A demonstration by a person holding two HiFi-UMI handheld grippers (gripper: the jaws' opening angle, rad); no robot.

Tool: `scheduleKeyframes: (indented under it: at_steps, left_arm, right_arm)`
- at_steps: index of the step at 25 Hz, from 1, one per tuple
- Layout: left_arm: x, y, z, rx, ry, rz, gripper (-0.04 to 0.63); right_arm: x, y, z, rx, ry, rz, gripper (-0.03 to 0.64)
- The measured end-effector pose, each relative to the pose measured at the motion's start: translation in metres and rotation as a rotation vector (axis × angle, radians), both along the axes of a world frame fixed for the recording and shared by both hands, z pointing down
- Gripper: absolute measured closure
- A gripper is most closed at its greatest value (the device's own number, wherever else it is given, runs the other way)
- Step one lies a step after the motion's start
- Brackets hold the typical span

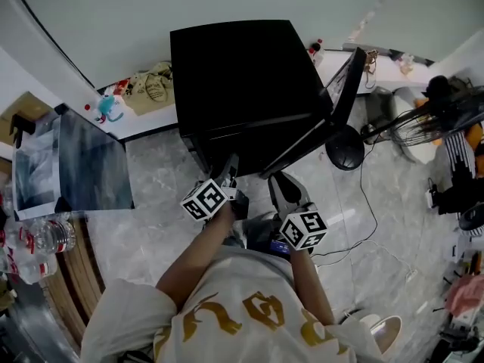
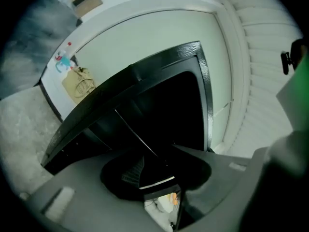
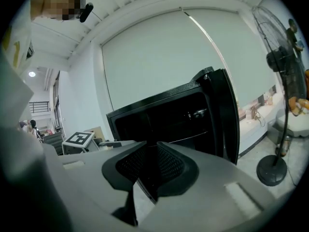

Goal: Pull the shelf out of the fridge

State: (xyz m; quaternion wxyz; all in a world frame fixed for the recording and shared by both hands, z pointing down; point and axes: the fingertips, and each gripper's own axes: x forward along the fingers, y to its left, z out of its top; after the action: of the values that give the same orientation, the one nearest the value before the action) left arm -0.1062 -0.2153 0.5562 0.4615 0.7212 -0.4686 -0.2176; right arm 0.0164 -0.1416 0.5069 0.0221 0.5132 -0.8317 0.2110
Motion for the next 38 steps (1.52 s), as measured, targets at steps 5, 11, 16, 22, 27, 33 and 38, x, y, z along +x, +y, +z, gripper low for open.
scheduleKeyframes:
  at_steps: [5, 11, 16, 22, 27, 33, 38]
  left_arm:
    - [-0.014, -0.015, 0.014, -0.068, 0.264, -0.136, 0.460]
    - [-0.014, -0.036, 0.018, -0.067, 0.397, -0.223, 0.456]
    - [-0.010, -0.054, 0.024, -0.052, 0.466, -0.244, 0.443]
    - [-0.011, -0.075, 0.033, -0.041, 0.510, -0.284, 0.443]
    - [-0.012, -0.087, 0.031, -0.005, 0.534, -0.290, 0.500]
    - [-0.014, -0.091, 0.039, -0.032, 0.468, -0.283, 0.580]
    - [-0.013, -0.090, 0.040, -0.041, 0.499, -0.283, 0.583]
  right_arm:
    - [-0.003, -0.012, 0.009, -0.012, -0.001, -0.011, 0.531]
    - [0.006, -0.038, 0.007, -0.010, 0.011, -0.036, 0.530]
    - [0.008, -0.047, 0.009, -0.035, 0.008, -0.070, 0.530]
    - [0.013, -0.053, 0.023, -0.075, 0.004, -0.081, 0.531]
    - [0.023, -0.061, 0.032, -0.097, -0.004, -0.082, 0.532]
    - [0.031, -0.061, 0.038, -0.114, -0.010, -0.078, 0.534]
    - [0.035, -0.058, 0.040, -0.115, -0.017, -0.072, 0.545]
